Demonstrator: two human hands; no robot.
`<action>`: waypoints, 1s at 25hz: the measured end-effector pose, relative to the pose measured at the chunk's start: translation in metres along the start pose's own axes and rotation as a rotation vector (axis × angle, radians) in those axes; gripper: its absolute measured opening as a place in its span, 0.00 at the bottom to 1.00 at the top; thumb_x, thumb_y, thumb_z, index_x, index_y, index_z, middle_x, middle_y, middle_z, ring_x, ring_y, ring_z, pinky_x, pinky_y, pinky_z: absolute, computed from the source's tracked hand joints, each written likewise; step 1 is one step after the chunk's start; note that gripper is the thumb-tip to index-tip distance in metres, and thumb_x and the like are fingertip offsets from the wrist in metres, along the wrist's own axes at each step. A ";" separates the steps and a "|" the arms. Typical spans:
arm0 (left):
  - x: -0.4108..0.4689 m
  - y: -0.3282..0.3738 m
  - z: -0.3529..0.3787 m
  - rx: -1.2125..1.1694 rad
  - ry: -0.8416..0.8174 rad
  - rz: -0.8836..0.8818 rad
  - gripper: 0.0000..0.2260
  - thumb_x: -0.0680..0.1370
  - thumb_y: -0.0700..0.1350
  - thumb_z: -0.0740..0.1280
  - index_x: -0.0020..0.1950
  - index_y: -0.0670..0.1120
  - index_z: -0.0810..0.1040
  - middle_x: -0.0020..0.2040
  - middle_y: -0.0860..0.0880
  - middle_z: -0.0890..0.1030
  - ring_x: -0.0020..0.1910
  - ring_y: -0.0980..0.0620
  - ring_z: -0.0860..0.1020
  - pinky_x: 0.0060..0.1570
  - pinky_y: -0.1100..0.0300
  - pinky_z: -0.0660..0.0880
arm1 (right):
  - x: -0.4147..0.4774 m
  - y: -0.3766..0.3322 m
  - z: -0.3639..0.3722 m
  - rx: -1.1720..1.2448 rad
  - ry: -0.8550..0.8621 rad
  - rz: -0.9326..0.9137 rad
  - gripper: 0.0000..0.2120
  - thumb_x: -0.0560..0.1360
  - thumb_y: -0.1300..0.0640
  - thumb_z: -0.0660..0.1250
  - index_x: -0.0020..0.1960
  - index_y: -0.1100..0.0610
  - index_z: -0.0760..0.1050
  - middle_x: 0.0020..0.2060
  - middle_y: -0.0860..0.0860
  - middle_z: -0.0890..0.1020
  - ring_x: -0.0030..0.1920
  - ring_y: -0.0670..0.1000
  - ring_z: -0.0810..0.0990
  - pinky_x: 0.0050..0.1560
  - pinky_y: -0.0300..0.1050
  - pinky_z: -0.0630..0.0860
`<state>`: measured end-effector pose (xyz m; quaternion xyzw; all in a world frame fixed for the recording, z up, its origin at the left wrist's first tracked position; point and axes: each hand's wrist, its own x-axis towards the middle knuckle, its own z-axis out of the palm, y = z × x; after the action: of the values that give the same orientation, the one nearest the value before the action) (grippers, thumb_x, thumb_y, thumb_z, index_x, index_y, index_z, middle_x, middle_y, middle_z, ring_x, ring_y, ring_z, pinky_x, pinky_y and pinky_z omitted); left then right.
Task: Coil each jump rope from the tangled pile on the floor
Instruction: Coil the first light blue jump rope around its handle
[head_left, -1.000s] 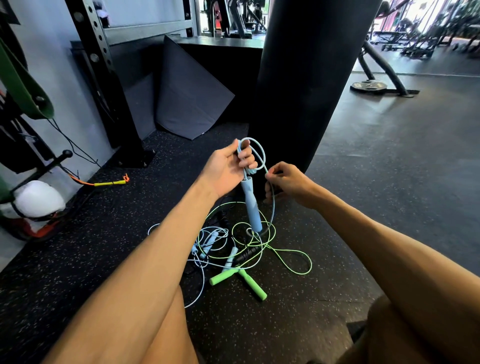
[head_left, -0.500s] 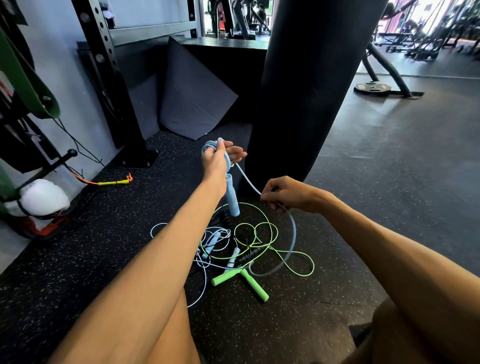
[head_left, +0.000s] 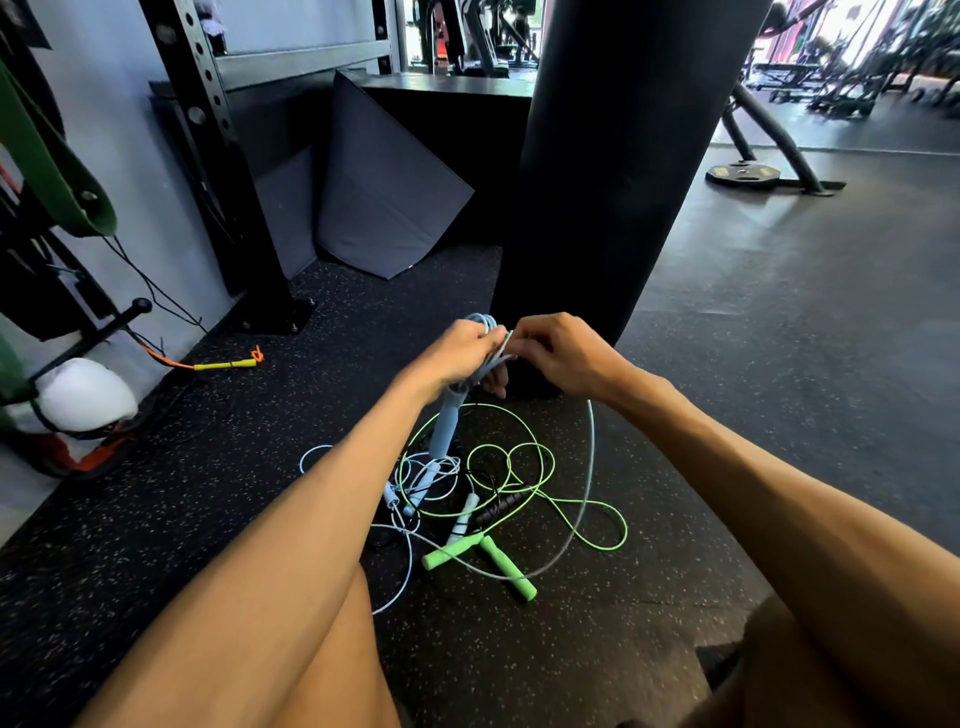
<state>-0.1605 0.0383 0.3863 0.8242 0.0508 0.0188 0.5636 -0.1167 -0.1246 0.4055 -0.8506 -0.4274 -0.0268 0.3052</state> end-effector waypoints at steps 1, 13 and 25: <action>-0.002 0.000 0.001 -0.062 -0.076 -0.032 0.18 0.84 0.46 0.57 0.38 0.41 0.76 0.28 0.44 0.78 0.25 0.50 0.76 0.31 0.57 0.73 | 0.000 0.000 -0.001 0.024 0.042 0.022 0.06 0.79 0.57 0.65 0.47 0.57 0.79 0.38 0.47 0.81 0.37 0.43 0.78 0.40 0.41 0.75; -0.004 0.008 -0.002 -0.434 -0.524 -0.146 0.23 0.82 0.53 0.48 0.31 0.44 0.67 0.20 0.52 0.58 0.19 0.55 0.53 0.25 0.60 0.56 | -0.004 0.013 0.001 0.261 0.099 0.176 0.21 0.80 0.42 0.59 0.46 0.58 0.80 0.32 0.53 0.78 0.32 0.49 0.73 0.35 0.54 0.73; -0.005 0.015 0.005 -0.775 -0.458 -0.095 0.16 0.84 0.48 0.53 0.41 0.44 0.70 0.28 0.52 0.59 0.25 0.56 0.57 0.31 0.62 0.62 | 0.004 0.010 0.008 0.476 0.320 0.442 0.30 0.82 0.40 0.54 0.27 0.55 0.70 0.21 0.46 0.72 0.22 0.43 0.69 0.27 0.38 0.67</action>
<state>-0.1642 0.0275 0.3986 0.5320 -0.0482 -0.1721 0.8277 -0.1085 -0.1224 0.3954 -0.8126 -0.1745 0.0070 0.5560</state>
